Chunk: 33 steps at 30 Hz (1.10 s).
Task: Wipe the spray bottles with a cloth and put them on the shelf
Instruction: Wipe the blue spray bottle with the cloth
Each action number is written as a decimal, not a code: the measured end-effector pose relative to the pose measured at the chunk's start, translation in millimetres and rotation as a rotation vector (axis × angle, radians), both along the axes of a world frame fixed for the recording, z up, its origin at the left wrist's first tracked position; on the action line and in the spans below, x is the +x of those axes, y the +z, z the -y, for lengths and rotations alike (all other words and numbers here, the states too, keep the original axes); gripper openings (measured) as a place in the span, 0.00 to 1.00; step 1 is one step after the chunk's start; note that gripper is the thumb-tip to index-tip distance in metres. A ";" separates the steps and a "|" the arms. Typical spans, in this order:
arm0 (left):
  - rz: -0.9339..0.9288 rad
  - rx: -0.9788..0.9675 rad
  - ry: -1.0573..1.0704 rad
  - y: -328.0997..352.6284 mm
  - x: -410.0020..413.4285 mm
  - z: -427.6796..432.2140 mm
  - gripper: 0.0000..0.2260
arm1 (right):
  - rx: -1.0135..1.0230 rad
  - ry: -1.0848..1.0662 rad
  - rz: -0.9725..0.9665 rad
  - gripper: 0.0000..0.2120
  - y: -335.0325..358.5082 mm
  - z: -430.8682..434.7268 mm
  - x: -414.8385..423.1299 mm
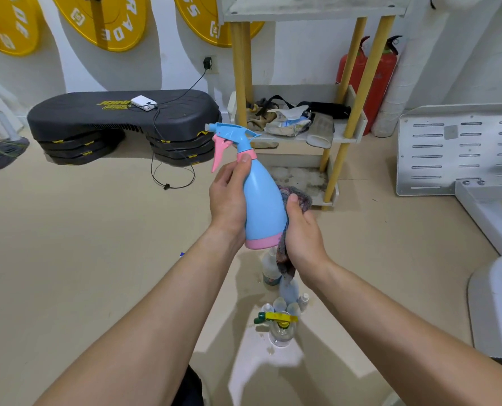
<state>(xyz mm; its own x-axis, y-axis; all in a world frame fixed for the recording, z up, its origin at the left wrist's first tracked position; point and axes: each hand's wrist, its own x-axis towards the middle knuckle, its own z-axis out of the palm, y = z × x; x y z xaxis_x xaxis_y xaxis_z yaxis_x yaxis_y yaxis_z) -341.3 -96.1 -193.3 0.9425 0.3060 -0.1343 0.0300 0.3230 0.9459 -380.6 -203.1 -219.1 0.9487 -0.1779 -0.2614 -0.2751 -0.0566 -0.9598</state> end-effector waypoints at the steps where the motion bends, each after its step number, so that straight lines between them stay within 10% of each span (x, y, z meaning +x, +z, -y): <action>1: 0.003 0.002 0.007 0.7 -1.6 -2.2 0.10 | -0.011 0.008 -0.004 0.24 -1.0 -0.7 -4.2; 11: -0.006 -0.080 -0.068 18.3 -26.1 -22.1 0.21 | 0.451 0.071 -0.148 0.17 17.7 -3.4 -26.2; 24: 0.058 0.018 -0.214 7.8 -32.5 -11.0 0.13 | -0.219 0.170 0.463 0.24 33.1 -12.0 -24.7; 33: 0.032 0.097 -0.332 6.7 -25.7 -5.7 0.14 | -0.118 0.016 0.634 0.25 37.5 -18.1 -15.8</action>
